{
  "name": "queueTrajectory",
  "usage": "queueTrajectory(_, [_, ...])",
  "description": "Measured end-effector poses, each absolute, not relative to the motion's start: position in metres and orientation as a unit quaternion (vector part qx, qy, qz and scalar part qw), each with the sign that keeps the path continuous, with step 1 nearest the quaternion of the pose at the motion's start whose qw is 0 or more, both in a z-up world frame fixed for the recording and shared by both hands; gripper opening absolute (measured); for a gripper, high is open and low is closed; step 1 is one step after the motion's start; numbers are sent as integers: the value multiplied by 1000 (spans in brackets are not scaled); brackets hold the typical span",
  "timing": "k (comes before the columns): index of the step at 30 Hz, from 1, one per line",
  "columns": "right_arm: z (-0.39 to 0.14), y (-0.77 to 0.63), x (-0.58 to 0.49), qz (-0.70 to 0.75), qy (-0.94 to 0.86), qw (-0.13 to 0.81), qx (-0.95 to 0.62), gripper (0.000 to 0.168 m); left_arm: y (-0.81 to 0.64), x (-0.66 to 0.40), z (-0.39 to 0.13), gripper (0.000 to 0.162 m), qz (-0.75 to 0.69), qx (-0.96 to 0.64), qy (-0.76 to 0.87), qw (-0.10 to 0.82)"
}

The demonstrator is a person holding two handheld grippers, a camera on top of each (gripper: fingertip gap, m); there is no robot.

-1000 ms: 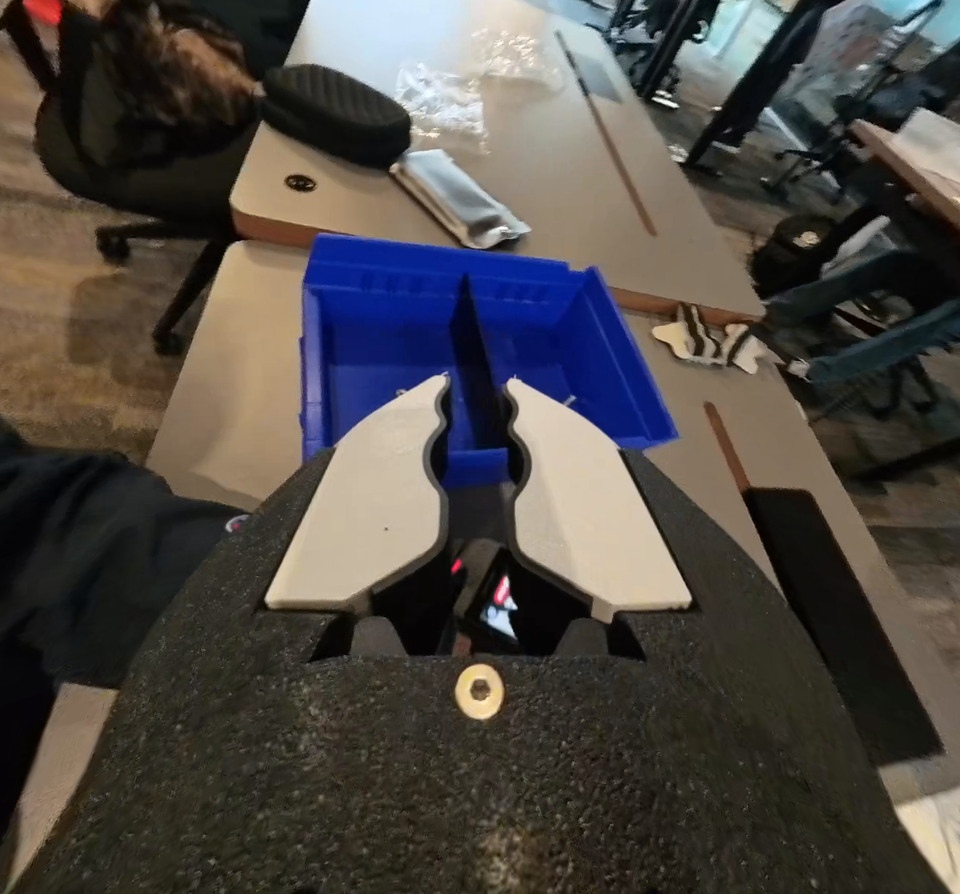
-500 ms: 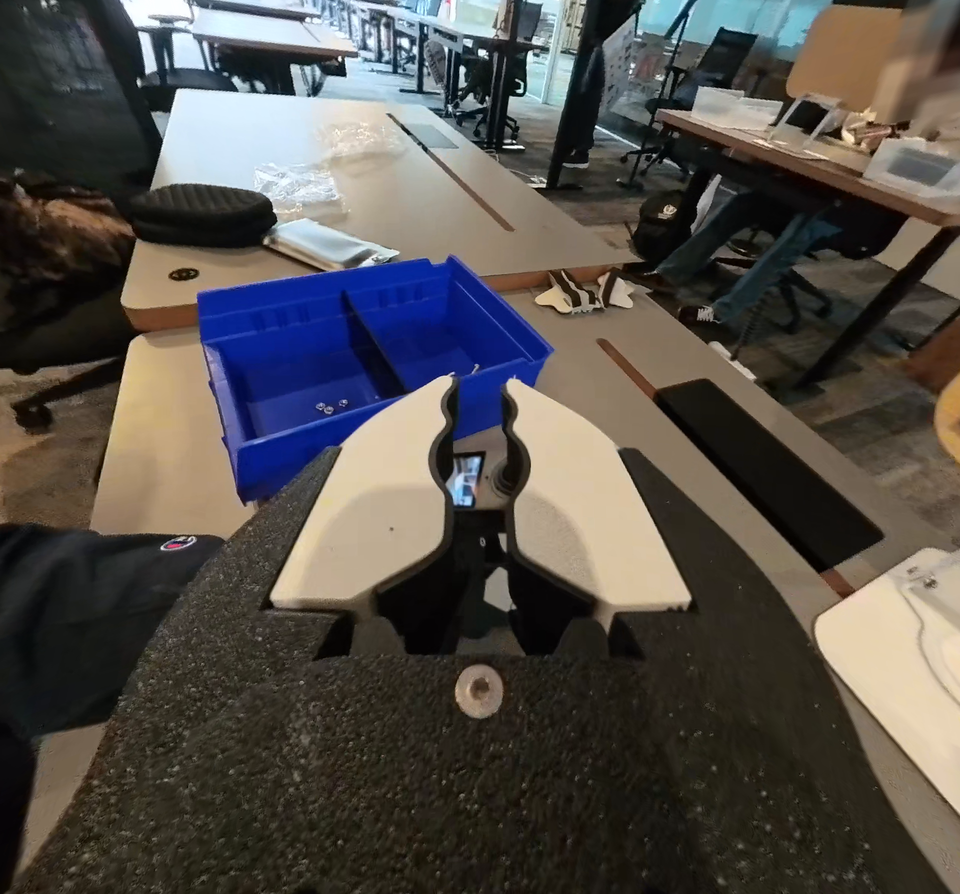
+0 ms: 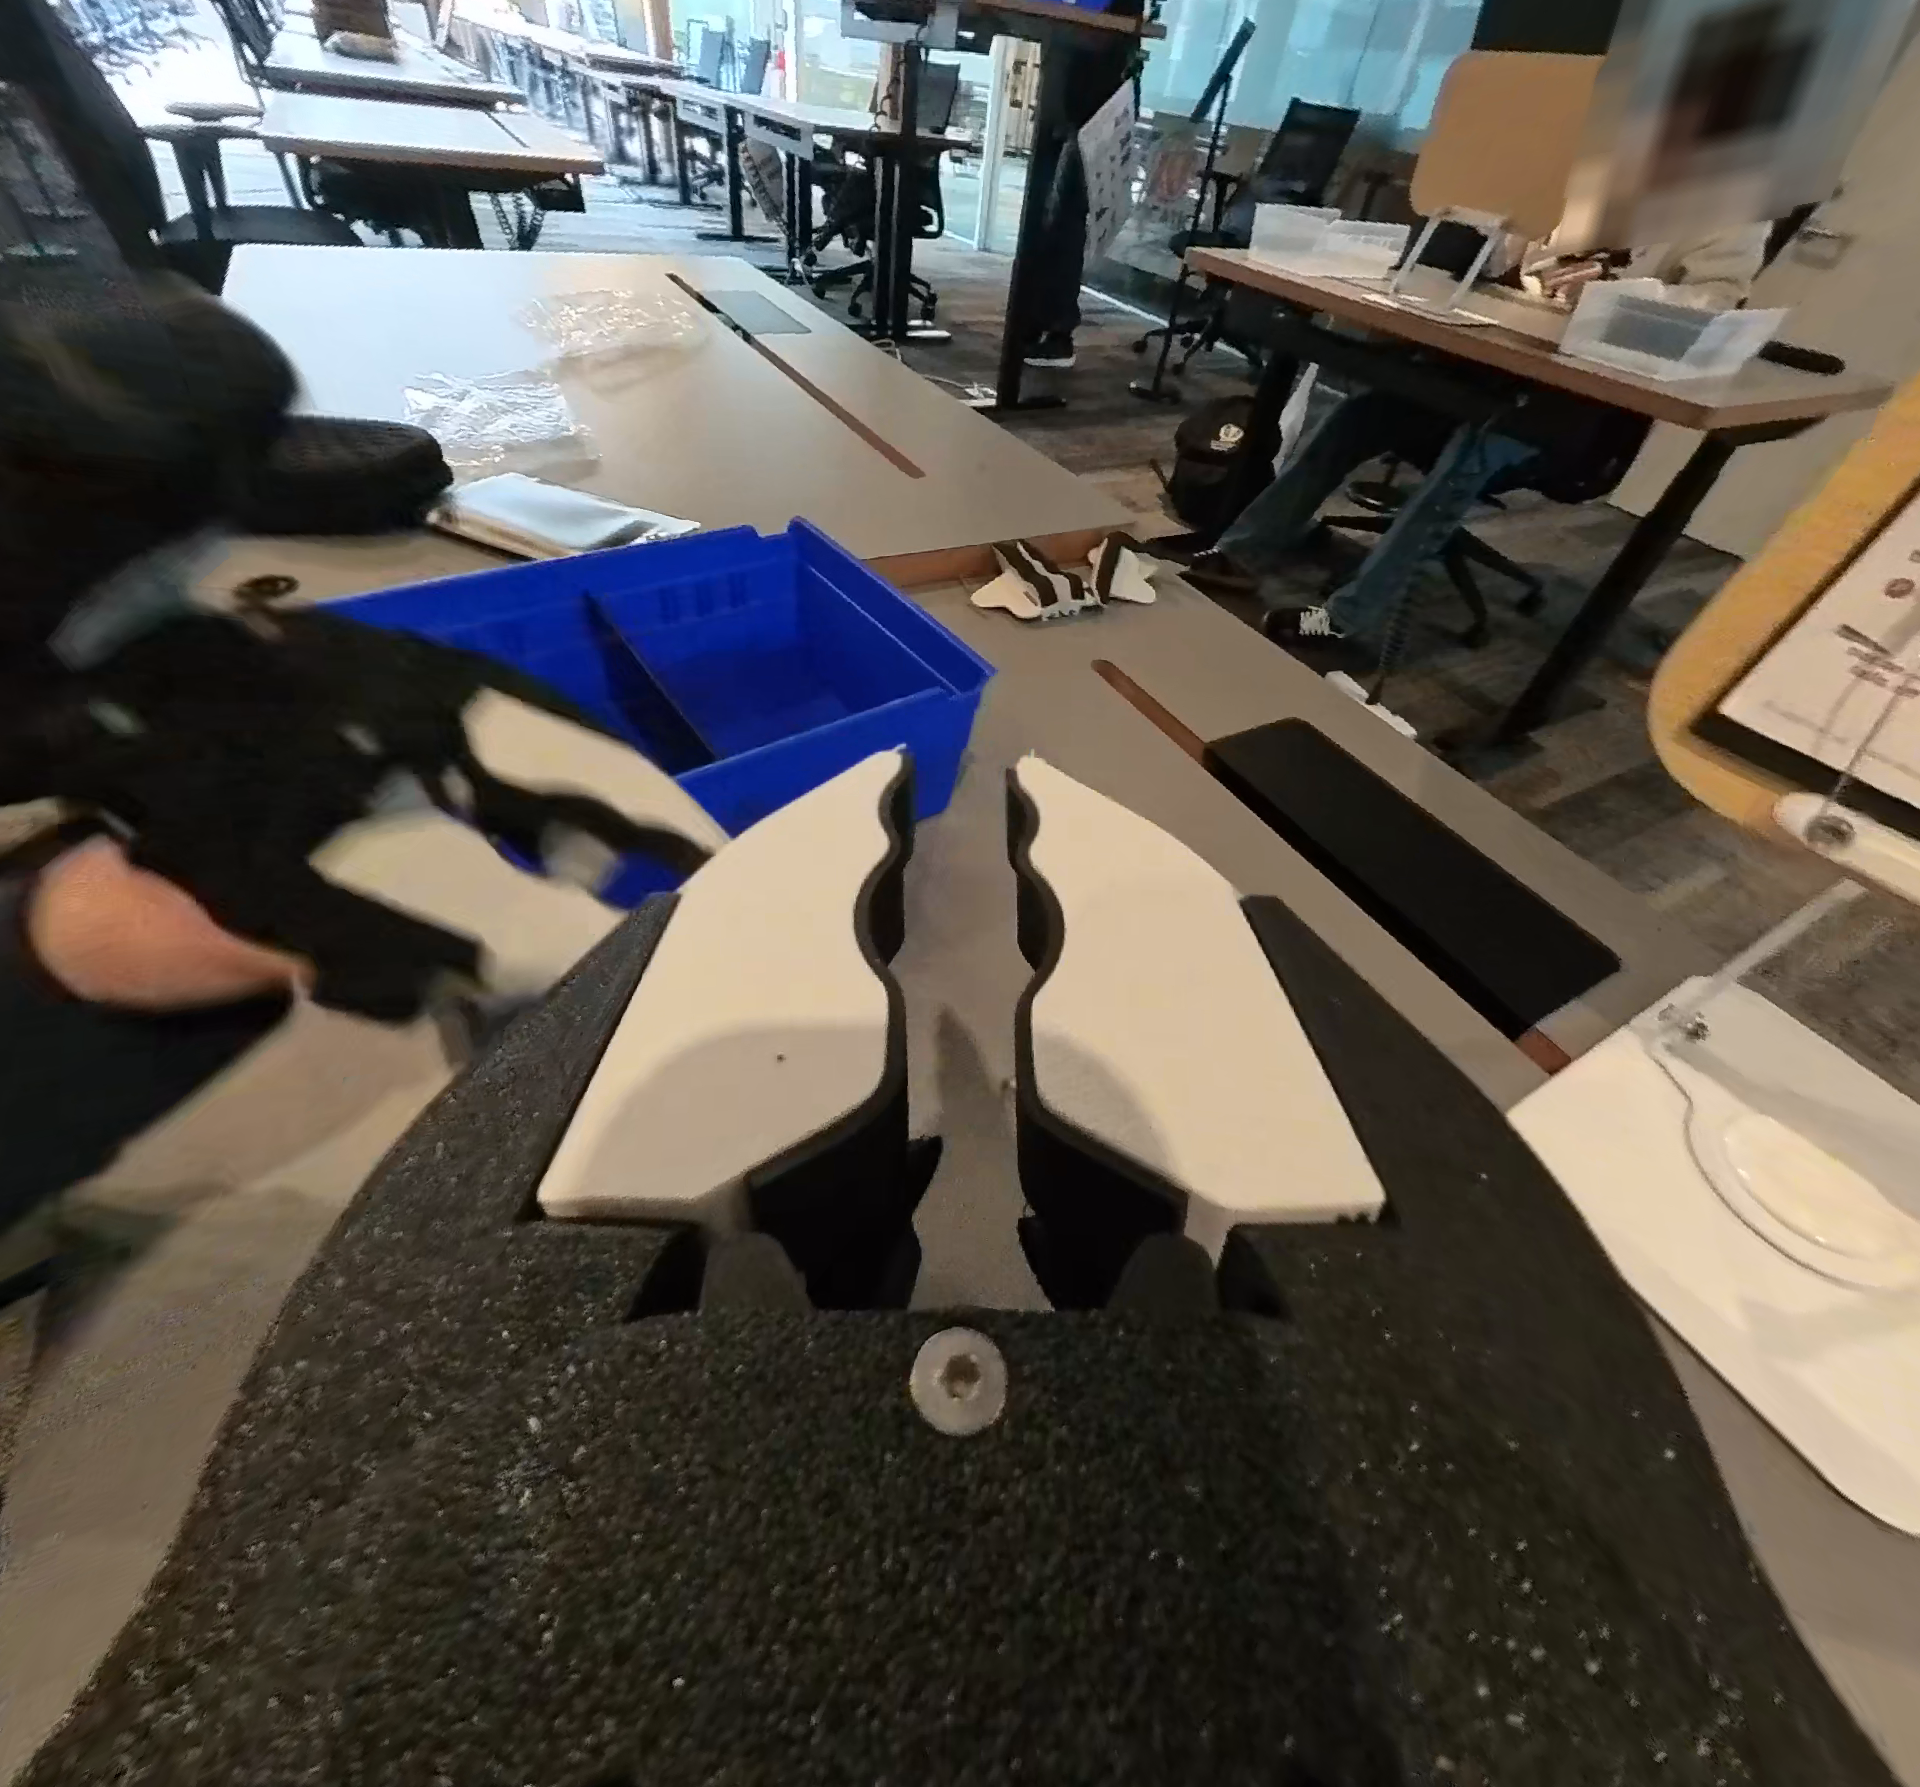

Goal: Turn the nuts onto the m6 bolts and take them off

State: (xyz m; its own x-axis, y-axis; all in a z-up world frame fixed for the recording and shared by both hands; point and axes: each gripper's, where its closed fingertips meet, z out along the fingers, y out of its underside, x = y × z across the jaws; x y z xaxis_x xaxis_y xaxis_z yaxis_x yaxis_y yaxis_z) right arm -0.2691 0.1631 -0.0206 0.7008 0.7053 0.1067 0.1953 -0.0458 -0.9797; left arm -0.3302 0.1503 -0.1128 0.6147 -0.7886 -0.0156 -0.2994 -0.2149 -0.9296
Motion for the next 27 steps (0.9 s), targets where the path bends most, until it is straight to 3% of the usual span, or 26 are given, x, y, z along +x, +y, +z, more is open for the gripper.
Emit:
queueTrajectory(4, [-31,171,-262,218,-305,602,-705,17,169,-433,-98,28,-142,-793,319,500])
queueTrajectory(8, [-37,176,-259,218,-295,602,-709,17,170,-479,-154,16,-156,-828,395,366])
queueTrajectory(14, [-42,179,-257,212,-294,594,-719,18,177,-518,-240,18,-36,-828,516,215])
queueTrajectory(23, [-47,179,-241,204,-282,588,-730,19,186,-508,-255,21,-76,-826,527,183])
queueTrajectory(27, [-48,179,-237,210,-275,589,-730,19,180,-505,-256,10,-101,-823,537,155])
